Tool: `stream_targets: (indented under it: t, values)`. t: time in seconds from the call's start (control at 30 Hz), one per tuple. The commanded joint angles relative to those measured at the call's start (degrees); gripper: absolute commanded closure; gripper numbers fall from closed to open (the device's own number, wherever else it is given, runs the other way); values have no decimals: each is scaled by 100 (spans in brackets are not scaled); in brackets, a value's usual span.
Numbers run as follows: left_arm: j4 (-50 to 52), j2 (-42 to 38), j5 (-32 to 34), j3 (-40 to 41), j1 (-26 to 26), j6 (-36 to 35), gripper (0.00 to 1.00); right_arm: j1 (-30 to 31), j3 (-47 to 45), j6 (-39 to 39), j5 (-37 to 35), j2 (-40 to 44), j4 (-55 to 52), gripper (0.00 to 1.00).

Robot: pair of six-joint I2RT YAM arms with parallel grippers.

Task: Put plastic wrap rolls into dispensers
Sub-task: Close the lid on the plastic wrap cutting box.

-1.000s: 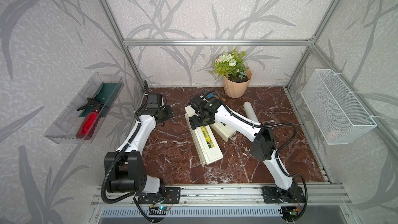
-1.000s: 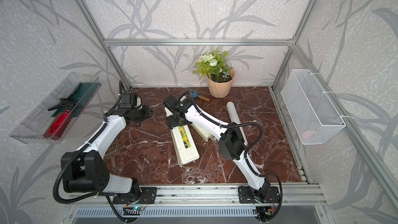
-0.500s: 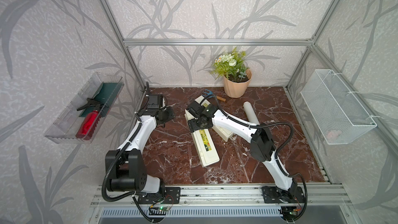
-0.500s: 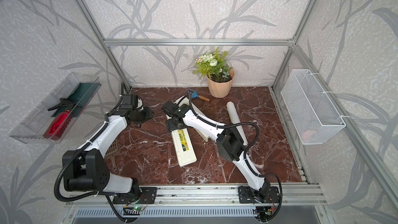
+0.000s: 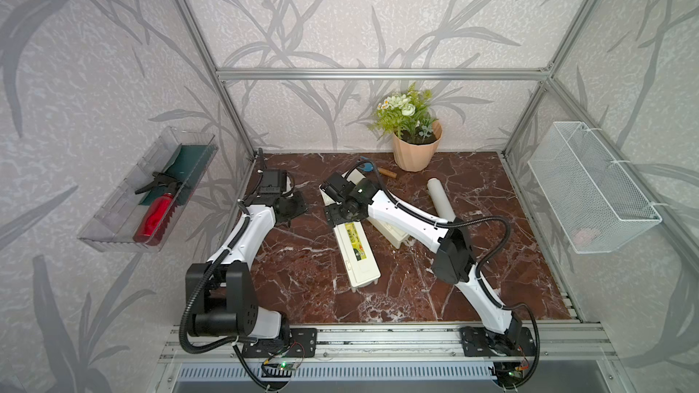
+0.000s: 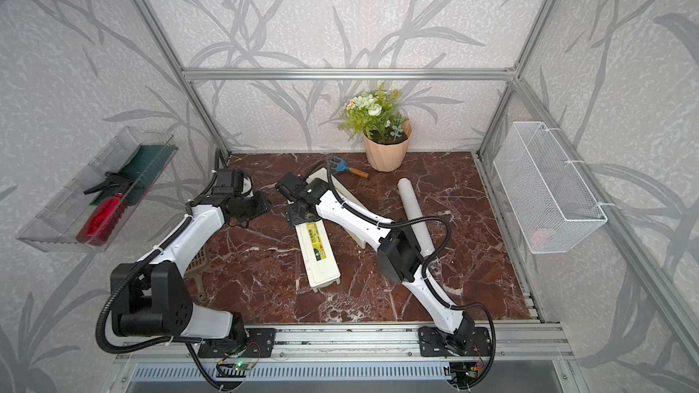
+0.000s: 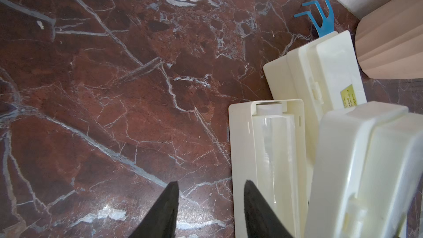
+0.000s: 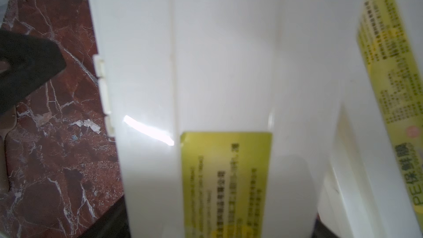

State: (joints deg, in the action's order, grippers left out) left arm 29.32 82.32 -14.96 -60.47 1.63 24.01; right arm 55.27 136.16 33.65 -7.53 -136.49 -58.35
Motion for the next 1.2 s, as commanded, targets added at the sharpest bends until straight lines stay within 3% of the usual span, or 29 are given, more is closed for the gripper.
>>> stream_targets:
  t: [0.0,0.4,0.93,1.17]
  values:
    - [176,-248,-76,81,27,-46,52,55,390,139,-136,-258,-293,30]
    - [173,-794,-605,757,11,258,50,60,616,598,-378,-507,-436,28]
    - [78,-1542,-1384,1496,-344,607,50,50,1159,327,-205,-853,-367,24]
    - [182,-1724,-1344,1696,-481,601,50,14,1244,248,-88,-998,-344,21]
